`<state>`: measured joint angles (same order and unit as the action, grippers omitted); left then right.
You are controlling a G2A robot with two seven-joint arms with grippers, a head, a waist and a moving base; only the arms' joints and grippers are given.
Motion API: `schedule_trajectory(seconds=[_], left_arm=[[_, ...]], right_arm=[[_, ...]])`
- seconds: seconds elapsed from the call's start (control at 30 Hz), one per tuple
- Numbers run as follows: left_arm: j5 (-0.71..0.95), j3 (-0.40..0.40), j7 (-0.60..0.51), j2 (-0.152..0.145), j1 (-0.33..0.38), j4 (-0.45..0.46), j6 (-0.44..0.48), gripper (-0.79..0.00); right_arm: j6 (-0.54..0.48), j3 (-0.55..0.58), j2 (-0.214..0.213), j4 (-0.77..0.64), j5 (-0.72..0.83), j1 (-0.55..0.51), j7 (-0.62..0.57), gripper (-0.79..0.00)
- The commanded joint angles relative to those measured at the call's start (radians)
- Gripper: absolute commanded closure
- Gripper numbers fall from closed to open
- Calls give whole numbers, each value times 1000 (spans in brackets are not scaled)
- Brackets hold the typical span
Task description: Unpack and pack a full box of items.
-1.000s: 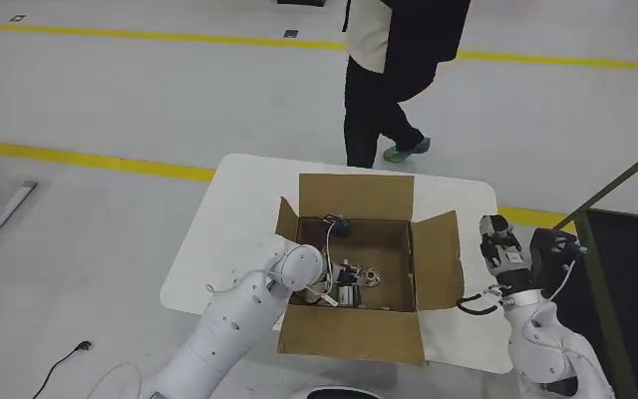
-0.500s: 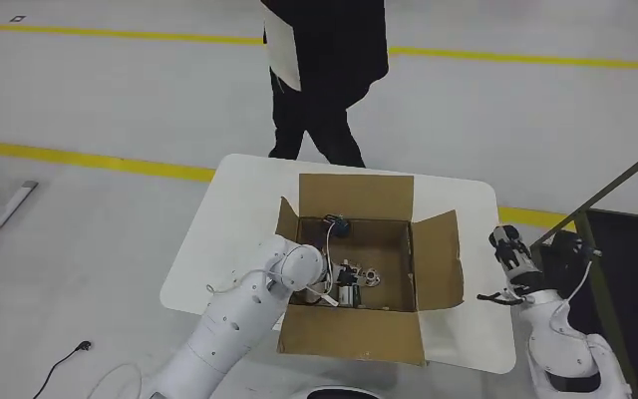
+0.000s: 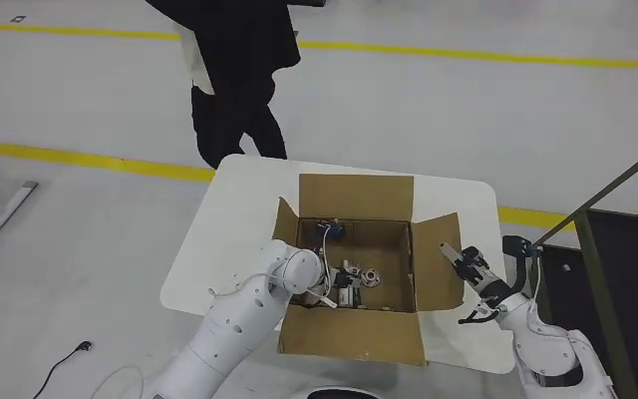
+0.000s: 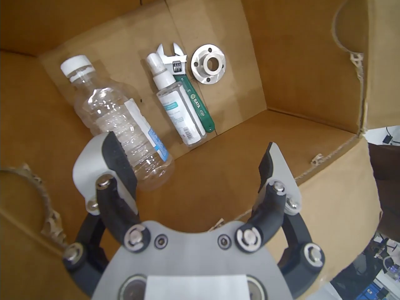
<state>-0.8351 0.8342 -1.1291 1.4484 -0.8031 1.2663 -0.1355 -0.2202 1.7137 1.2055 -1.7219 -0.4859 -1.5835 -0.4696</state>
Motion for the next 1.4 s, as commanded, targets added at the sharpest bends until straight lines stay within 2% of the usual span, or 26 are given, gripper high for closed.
schedule_trajectory(seconds=[0.0,0.03,0.07,0.23,0.37,0.6,0.9,1.23,1.27,1.33,1.37], left_arm=[[-32,-22,-7,6,15,-21,-33,-785],[-42,-32,-10,9,22,-30,-42,-785],[-57,-45,-16,13,31,-42,-54,-785],[-101,-103,-39,37,72,-120,-118,-785],[-107,-137,-24,59,100,-187,-135,-785],[-103,-183,13,98,143,-281,-131,-785],[-141,-222,47,133,177,-410,-129,-785],[-168,-244,57,167,198,-481,-127,-785],[-168,-244,58,169,200,-484,-126,-730],[-174,-244,58,174,204,-491,-126,-554],[-184,-247,54,176,206,-495,-127,-526]], right_arm=[[5,-10,0,6,-6,2,8,-83],[4,-14,0,8,-11,2,10,-25],[3,-18,0,8,-15,2,12,0],[2,-27,-2,10,-21,-3,20,0],[-1,-28,-3,10,-17,-10,25,0],[-9,-29,-6,9,-6,-22,28,0],[-9,-22,-9,7,9,-29,31,0],[-5,-19,-13,8,12,-35,39,0],[-4,-19,-14,8,11,-35,38,0],[-2,-20,-14,8,10,-34,38,0],[-2,-22,-15,9,8,-34,38,0]])
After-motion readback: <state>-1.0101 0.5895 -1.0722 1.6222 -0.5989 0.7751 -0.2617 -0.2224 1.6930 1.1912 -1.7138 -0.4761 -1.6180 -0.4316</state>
